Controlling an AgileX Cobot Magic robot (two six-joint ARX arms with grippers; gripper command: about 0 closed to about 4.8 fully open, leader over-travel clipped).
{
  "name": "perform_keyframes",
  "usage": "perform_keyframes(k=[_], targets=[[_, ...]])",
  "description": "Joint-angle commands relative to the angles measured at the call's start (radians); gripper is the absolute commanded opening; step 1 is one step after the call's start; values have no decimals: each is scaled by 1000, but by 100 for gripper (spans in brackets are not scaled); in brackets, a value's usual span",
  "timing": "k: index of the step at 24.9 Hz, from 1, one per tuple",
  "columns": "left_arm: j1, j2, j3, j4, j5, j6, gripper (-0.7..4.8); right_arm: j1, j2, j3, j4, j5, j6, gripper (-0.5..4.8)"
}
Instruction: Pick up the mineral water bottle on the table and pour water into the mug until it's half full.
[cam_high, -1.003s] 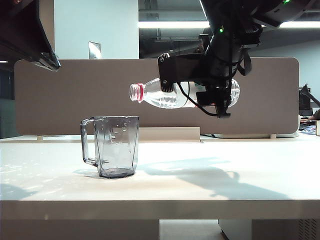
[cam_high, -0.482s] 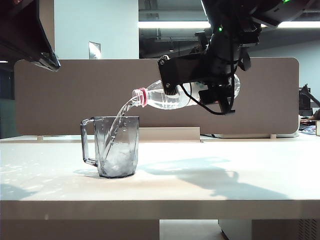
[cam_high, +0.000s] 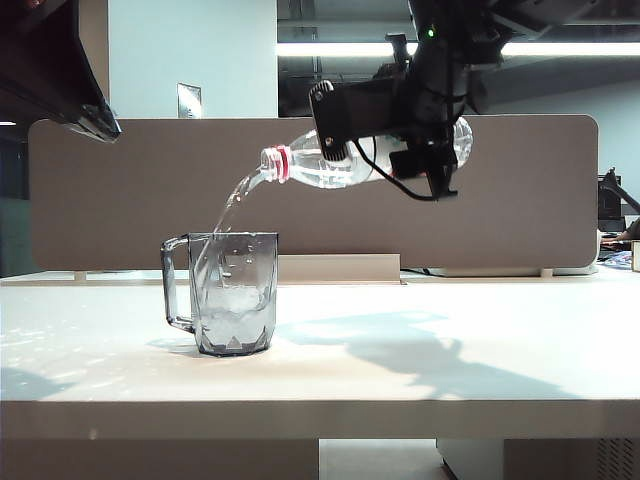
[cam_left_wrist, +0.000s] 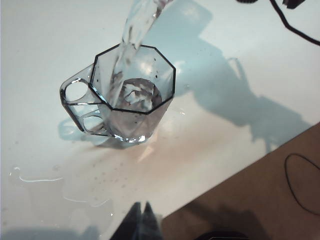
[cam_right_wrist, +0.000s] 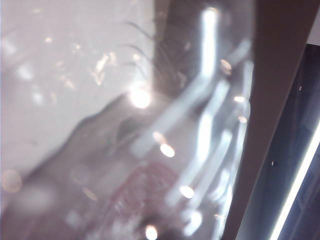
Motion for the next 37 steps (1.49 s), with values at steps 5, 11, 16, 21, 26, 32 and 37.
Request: perform_keyframes(k=[5,11,16,21,26,32,37], targets=[[1,-2,5,8,3,-3,-1,2,-11,14,34,10,5,232],[1,-2,5,8,3,-3,-1,2,-11,14,34,21,5,232],[1,-2,5,8,3,-2,-1,2,-11,14,34,26,6,232],[1,-2,5,8,3,-3,-1,2,-11,14,33,25,25,232],[1,-2,5,8,3,-3,-1,3,-11,13,24,25,171,232],[1,-2,5,8,3,-3,-1,4,-11,9,-32,-52,730,232],[1,-2,5,8,3,-3,-1,3,-11,2,-31,-165,1199,232]])
